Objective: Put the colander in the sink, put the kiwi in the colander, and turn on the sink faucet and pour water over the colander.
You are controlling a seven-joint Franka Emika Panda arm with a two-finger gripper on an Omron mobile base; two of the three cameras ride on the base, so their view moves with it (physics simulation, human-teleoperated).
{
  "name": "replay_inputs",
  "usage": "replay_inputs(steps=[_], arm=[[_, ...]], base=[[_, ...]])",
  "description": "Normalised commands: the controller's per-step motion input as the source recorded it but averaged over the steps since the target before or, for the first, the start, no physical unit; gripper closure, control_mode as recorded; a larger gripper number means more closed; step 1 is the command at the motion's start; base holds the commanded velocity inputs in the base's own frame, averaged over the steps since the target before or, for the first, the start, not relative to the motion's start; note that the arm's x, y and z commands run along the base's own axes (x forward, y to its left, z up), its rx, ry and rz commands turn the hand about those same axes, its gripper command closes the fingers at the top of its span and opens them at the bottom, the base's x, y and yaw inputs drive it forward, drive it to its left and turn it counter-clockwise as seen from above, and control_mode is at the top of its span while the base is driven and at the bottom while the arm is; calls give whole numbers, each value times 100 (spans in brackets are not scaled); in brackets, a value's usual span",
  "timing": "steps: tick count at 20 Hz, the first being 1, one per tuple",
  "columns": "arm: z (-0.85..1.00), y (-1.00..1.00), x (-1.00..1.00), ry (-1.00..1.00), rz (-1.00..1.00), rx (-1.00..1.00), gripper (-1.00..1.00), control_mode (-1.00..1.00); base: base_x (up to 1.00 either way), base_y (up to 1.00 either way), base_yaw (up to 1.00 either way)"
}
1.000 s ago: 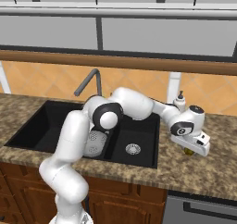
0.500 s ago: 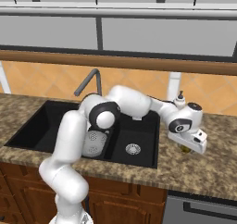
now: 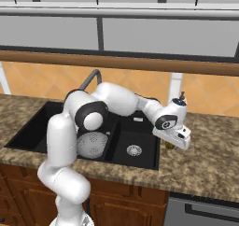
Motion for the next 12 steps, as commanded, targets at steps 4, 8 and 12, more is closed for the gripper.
replay_inputs(steps=[4,8,12], arm=[[13,84,-1,0,6,0,100,-100],[9,87,-6,0,7,0,100,-100],[3,92,-7,0,6,0,100,-100]], base=[[0,0,0],[0,0,0],[0,0,0]])
